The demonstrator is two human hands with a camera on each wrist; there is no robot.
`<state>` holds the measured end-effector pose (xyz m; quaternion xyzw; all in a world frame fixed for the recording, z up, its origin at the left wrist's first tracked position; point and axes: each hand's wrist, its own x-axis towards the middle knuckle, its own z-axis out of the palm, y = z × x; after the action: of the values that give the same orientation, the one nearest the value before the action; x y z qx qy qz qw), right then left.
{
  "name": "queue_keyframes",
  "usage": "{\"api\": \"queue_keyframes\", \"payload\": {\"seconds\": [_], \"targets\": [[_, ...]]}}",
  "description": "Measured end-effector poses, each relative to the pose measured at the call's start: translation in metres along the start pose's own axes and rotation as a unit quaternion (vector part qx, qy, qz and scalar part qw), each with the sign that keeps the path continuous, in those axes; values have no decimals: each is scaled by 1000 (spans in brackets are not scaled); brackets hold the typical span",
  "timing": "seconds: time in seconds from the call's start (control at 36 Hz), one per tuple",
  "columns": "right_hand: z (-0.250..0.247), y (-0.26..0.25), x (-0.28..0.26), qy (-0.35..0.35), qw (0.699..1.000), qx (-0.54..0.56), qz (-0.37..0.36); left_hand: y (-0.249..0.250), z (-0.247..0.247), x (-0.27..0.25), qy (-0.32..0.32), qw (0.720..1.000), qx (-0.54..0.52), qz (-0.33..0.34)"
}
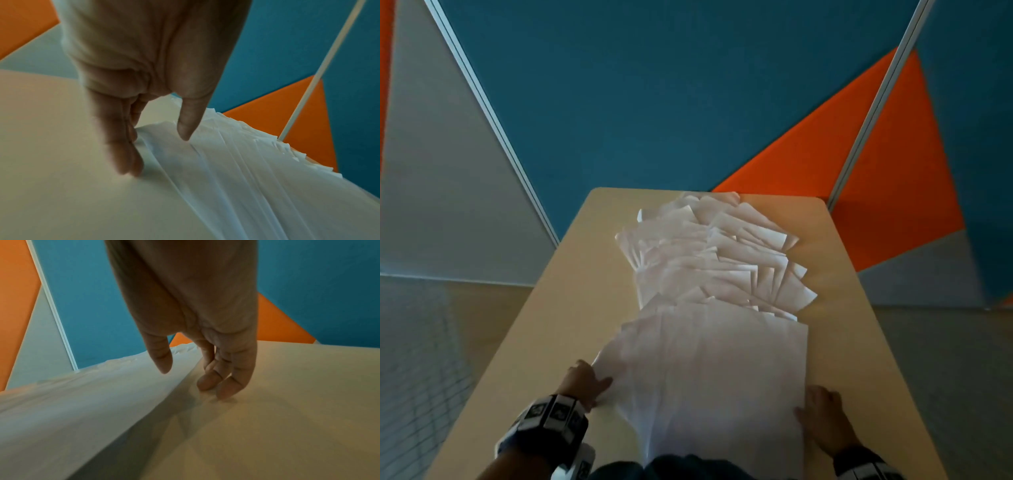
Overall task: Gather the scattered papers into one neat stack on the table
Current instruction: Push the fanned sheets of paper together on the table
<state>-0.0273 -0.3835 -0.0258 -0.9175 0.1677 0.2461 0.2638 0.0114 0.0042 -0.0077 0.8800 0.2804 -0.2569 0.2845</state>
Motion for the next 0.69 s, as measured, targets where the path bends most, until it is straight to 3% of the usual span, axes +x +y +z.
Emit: {"api": "queue_keyframes", "payload": {"seconds": [0.17,0.33,0.56,0.69], "targets": [[0,-8,-1,20,996,87,24,1,12,13,30,997,-74,-11],[7,-15,2,40,995,88,19,6,19,12,42,990,-138,-1],[20,-31,4,21,998,2,-52,24,34,5,58,991,-99,66],[17,-32,7,2,994,-3,-110,34,40,-1,41,982,-144,113]]}}
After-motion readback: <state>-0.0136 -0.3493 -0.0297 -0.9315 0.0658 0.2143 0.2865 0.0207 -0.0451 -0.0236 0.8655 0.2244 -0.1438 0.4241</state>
